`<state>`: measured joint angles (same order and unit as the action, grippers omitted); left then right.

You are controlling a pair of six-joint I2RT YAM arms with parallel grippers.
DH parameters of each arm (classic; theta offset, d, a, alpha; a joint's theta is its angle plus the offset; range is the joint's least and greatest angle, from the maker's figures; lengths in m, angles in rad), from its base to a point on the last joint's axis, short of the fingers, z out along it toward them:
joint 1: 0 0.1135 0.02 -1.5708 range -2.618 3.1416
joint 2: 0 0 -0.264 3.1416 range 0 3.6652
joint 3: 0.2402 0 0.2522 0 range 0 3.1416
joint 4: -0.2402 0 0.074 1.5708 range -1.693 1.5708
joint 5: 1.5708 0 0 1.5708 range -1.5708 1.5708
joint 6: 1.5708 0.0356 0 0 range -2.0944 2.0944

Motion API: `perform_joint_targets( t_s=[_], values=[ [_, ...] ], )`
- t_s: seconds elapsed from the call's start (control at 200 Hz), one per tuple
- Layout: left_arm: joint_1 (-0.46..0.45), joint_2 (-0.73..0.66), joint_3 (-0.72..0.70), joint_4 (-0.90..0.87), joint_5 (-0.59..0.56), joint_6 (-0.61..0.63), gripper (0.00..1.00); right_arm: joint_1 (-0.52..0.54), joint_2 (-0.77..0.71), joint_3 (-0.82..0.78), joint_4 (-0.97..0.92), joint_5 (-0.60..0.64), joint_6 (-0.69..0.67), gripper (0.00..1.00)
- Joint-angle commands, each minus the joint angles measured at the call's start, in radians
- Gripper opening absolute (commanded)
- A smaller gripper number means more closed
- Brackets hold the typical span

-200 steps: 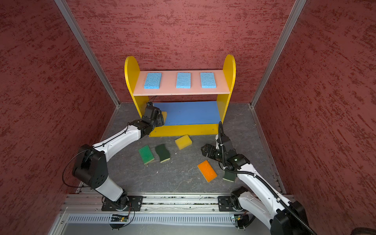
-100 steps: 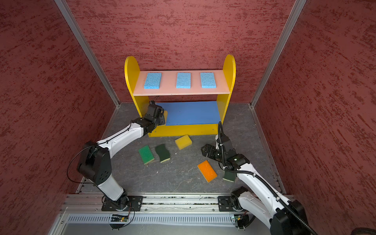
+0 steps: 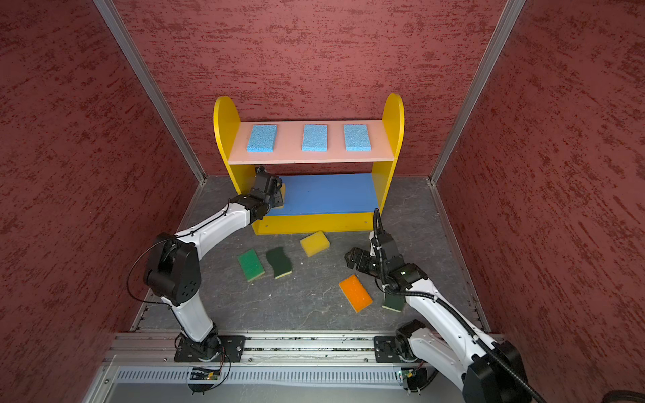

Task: Arrange cleaning sponges on a shelf
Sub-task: Place the cleaning sponge on the shelf.

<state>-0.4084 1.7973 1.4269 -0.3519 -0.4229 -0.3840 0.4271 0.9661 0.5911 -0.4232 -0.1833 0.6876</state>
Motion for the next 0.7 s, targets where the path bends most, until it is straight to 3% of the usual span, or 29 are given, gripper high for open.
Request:
perform_joint_targets(
  t_s=[0.0, 0.301, 0.691],
  values=[
    [0.015, 0.023, 0.022, -0.035, -0.027, 0.026, 0.47, -0.007, 0.009, 0.009, 0.000, 0.025, -0.011, 0.96],
    [0.035, 0.042, 0.024, -0.006, -0.008, 0.018, 0.48, -0.007, 0.017, 0.014, 0.003, 0.019, -0.007, 0.96],
    [0.023, -0.043, 0.016, 0.015, 0.004, 0.027, 0.51, -0.007, -0.016, 0.019, -0.003, 0.013, 0.011, 0.96]
  ],
)
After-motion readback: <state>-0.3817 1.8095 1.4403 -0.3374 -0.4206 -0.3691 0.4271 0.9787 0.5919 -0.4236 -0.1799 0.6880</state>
